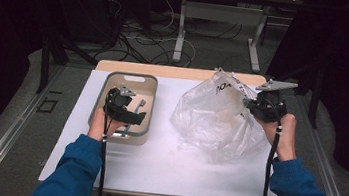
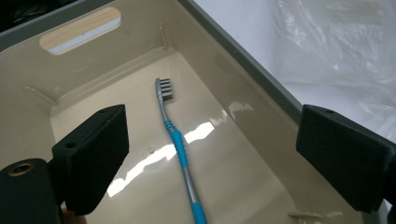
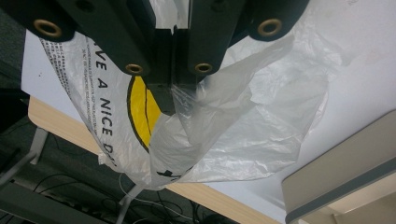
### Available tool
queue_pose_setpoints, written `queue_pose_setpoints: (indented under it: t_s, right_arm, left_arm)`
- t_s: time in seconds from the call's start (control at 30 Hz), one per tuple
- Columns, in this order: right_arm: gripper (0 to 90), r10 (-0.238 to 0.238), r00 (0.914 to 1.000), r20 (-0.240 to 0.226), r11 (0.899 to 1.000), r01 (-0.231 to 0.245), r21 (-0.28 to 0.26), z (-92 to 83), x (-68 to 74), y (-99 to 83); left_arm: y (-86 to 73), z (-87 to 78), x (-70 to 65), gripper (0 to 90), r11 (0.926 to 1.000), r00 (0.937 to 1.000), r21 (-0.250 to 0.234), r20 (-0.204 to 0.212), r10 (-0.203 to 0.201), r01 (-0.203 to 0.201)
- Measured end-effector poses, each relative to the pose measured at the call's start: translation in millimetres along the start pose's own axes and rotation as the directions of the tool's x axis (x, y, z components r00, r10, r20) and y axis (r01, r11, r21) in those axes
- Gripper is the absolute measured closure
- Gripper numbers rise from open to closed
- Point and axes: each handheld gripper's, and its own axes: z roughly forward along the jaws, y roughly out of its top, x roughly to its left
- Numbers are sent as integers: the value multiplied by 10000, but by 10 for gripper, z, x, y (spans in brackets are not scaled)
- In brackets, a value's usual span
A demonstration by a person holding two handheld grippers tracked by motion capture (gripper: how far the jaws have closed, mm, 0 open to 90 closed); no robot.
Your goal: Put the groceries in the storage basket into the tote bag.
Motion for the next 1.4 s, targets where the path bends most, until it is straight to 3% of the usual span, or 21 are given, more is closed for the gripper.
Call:
queue_pose_setpoints:
  t_s: [0.53, 0.6, 0.97, 1.4]
  right_arm:
    - [900, -84, 10000, 5, 9999, 84, 96, 7, 14, 26]
    - [900, -136, 9999, -12, 9999, 136, 80, 2, 10, 30]
    - [900, -129, 9999, -27, 9999, 129, 69, 2, 15, 35]
    - [900, -134, 9999, -12, 9999, 134, 90, 7, 25, 38]
  left_arm:
    - [81, 173, 146, 85, 9958, 9976, 751, -482, -495, 530]
    - [90, 192, 159, 87, 9927, 9980, 1132, -526, -349, 407]
    - [81, 353, 197, 161, 9821, 9964, 1828, -786, -317, 457]
    - [167, 459, 215, 236, 9683, 9982, 2494, -593, 16, 133]
